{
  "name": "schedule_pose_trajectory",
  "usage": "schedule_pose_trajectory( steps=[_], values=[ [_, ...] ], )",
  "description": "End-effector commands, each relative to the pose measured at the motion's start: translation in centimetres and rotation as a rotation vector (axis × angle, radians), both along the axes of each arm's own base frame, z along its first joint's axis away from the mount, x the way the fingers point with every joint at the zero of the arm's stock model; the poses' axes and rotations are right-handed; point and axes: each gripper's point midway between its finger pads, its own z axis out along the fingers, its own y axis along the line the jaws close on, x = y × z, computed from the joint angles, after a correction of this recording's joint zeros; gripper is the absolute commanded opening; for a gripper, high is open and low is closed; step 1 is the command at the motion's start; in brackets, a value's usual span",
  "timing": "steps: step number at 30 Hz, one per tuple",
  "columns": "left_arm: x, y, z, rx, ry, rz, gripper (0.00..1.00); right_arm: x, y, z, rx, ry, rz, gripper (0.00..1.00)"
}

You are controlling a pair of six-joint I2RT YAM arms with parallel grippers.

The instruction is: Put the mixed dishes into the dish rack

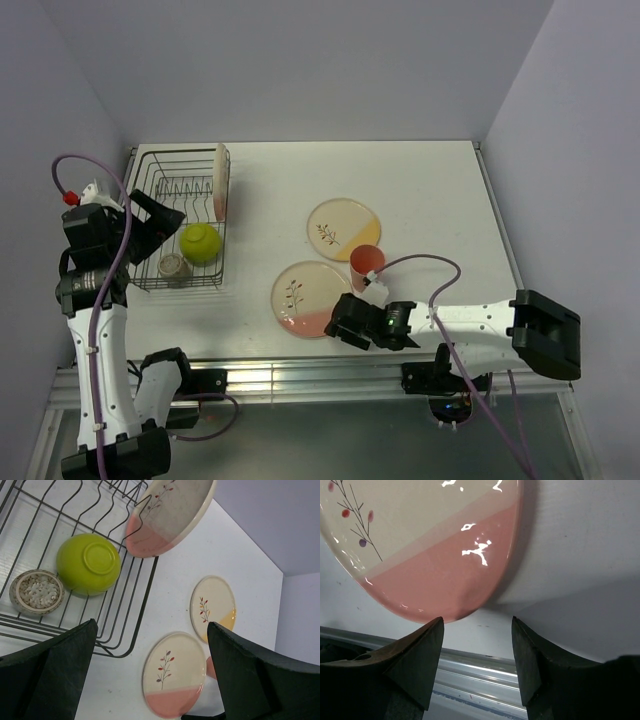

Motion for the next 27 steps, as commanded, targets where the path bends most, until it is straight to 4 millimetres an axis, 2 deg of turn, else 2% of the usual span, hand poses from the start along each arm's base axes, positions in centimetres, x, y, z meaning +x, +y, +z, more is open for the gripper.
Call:
schedule_pose_trajectory(
  steps=[1, 4, 8, 9, 10, 12, 13, 15, 16, 18, 19, 20, 21, 23, 24, 26, 27],
  values=[
    [0.2, -0.6, 0.3, -0.002, -0.039, -0.038, 0.98, 0.6, -0.8, 1.0, -0.005, -0.056, -0.063, 0.64],
    [0.3, -0.9, -0.4, -0.021, -0.029, -0.048, 0.97, 0.2, -1.4, 0.8, -0.012, -0.058, -0.066, 0.64],
    [0.3, -1.3, -0.9, -0.034, -0.029, -0.059, 0.96, -0.5, -1.3, 1.7, -0.019, -0.08, -0.038, 0.65],
    [0.3, -1.3, -0.8, -0.034, -0.033, -0.057, 0.96, -0.6, -1.3, 2.0, -0.027, -0.091, -0.031, 0.66],
    [0.2, -1.5, -0.8, -0.03, -0.034, -0.063, 0.95, -0.6, -0.6, 3.1, -0.01, -0.108, -0.026, 0.66],
    [0.1, -1.6, 0.0, -0.012, -0.06, -0.068, 0.94, -1.3, -0.8, 4.0, -0.049, -0.143, 0.006, 0.67],
    [0.0, -1.9, 0.3, -0.005, -0.068, -0.079, 0.94, -1.3, 0.1, 5.7, -0.024, -0.161, 0.011, 0.68],
    [-0.2, -2.2, 1.2, 0.011, -0.088, -0.084, 0.93, -2.0, -0.3, 7.0, -0.066, -0.198, 0.039, 0.7],
    [-0.3, -2.9, 1.4, 0.013, -0.093, -0.107, 0.92, -2.0, 0.7, 9.2, -0.026, -0.22, 0.039, 0.7],
    [-0.3, -3.5, 2.1, 0.01, -0.108, -0.118, 0.92, -2.2, 0.4, 11.0, -0.038, -0.266, 0.058, 0.71],
    [-0.5, -4.7, 2.3, 0.004, -0.111, -0.157, 0.91, -2.2, 1.0, 13.3, 0.003, -0.286, 0.064, 0.71],
    [-0.4, -5.3, 2.4, 0.0, -0.108, -0.173, 0.9, -2.0, 0.6, 14.2, -0.008, -0.304, 0.071, 0.72],
    [-0.5, -6.7, 2.5, -0.006, -0.109, -0.212, 0.9, -1.4, 0.8, 16.4, 0.022, -0.343, 0.056, 0.72],
    [-0.2, -8.1, 2.3, -0.011, -0.099, -0.247, 0.89, -0.6, -0.2, 18.8, 0.005, -0.41, 0.069, 0.72],
    [-0.3, -9.4, 2.5, -0.008, -0.104, -0.279, 0.89, 0.7, -0.8, 21.4, 0.007, -0.474, 0.054, 0.72],
    [0.1, -11.1, 2.5, -0.007, -0.09, -0.31, 0.89, 2.5, -2.4, 23.2, -0.03, -0.513, 0.027, 0.72],
    [-0.2, -12.7, 2.5, 0.007, -0.087, -0.349, 0.89, 4.6, -4.0, 24.4, -0.07, -0.535, 0.004, 0.72]
  ],
)
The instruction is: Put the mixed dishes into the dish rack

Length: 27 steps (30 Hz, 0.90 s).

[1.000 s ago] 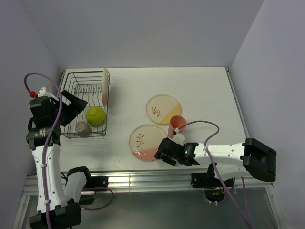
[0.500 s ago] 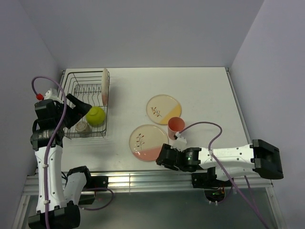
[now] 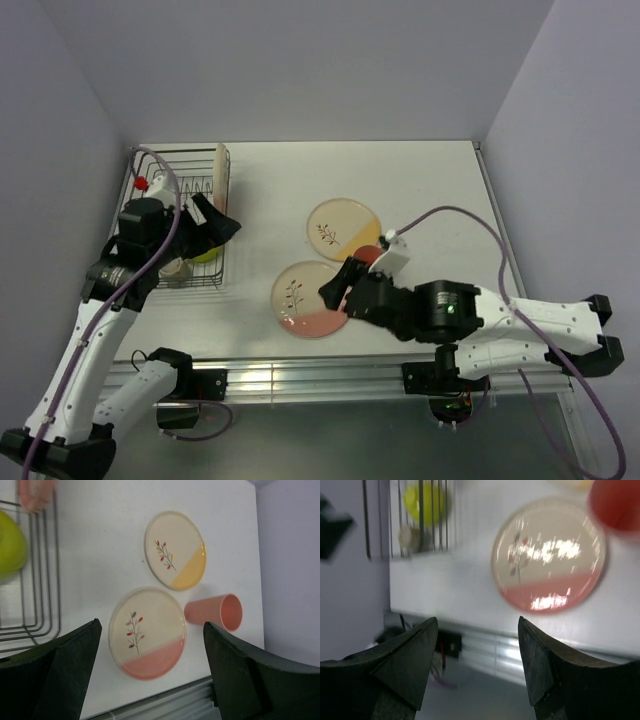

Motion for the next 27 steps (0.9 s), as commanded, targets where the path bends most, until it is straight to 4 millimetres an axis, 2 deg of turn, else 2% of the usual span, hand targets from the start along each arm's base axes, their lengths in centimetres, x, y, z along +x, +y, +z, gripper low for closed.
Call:
schedule_pose_trajectory(
  steps=[1, 2, 3, 4, 5, 6, 7, 8, 9, 10, 11, 14, 15, 17, 18, 19, 24, 27],
  values=[
    [1.4, -3.0, 2.6, -0.001, -0.063, -0.015, 0.89, 6.2, -5.8, 3.9, -0.134, -0.166, -0.129, 0.73],
    [1.4, -4.2, 2.6, 0.003, -0.06, -0.043, 0.9, 7.4, -6.6, 4.4, -0.136, -0.173, -0.145, 0.73],
    [0.6, -6.2, 2.8, 0.008, -0.064, -0.1, 0.9, 10.0, -9.1, 4.9, -0.183, -0.2, -0.204, 0.73],
    [1.4, -6.9, 2.3, 0.037, -0.053, -0.089, 0.9, 10.9, -9.0, 5.4, -0.152, -0.203, -0.189, 0.73],
    [1.3, -7.9, 2.9, 0.041, -0.065, -0.109, 0.9, 12.0, -10.0, 5.5, -0.174, -0.206, -0.214, 0.73],
    [0.7, -9.5, 3.0, 0.047, -0.069, -0.156, 0.91, 13.2, -10.9, 5.4, -0.227, -0.211, -0.223, 0.73],
    [1.1, -10.5, 2.3, 0.071, -0.054, -0.162, 0.91, 15.1, -13.0, 5.3, -0.249, -0.193, -0.292, 0.73],
    [1.1, -11.4, 2.8, 0.071, -0.067, -0.181, 0.91, 16.1, -13.8, 5.0, -0.272, -0.184, -0.305, 0.73],
    [0.6, -12.6, 2.7, 0.074, -0.071, -0.215, 0.91, 17.4, -14.3, 3.9, -0.321, -0.158, -0.298, 0.73],
    [0.8, -13.5, 2.2, 0.084, -0.062, -0.232, 0.91, 19.0, -16.1, 3.6, -0.324, -0.14, -0.351, 0.73],
    [0.5, -14.6, 2.2, 0.081, -0.075, -0.258, 0.91, 20.0, -16.1, 2.1, -0.336, -0.095, -0.328, 0.73],
    [0.6, -16.1, 1.5, 0.099, -0.076, -0.29, 0.92, 22.5, -17.1, 0.4, -0.315, -0.057, -0.343, 0.73],
    [0.5, -16.6, 1.5, 0.1, -0.081, -0.302, 0.92, 23.3, -17.0, -1.4, -0.331, -0.011, -0.335, 0.73],
    [0.4, -17.2, 1.2, 0.112, -0.081, -0.315, 0.92, 24.5, -16.8, -2.9, -0.329, 0.03, -0.324, 0.72],
    [0.4, -17.4, 1.2, 0.115, -0.082, -0.32, 0.92, 25.1, -16.7, -4.9, -0.35, 0.078, -0.316, 0.72],
    [0.4, -17.5, 1.3, 0.117, -0.084, -0.323, 0.92, 25.6, -16.3, -5.5, -0.35, 0.087, -0.308, 0.71],
    [0.0, -17.8, 1.9, 0.125, -0.11, -0.349, 0.92, 26.6, -14.6, -11.0, -0.356, 0.218, -0.241, 0.65],
    [0.0, -17.8, 2.1, 0.132, -0.115, -0.354, 0.92, 26.9, -13.9, -13.0, -0.341, 0.237, -0.219, 0.63]
  ],
)
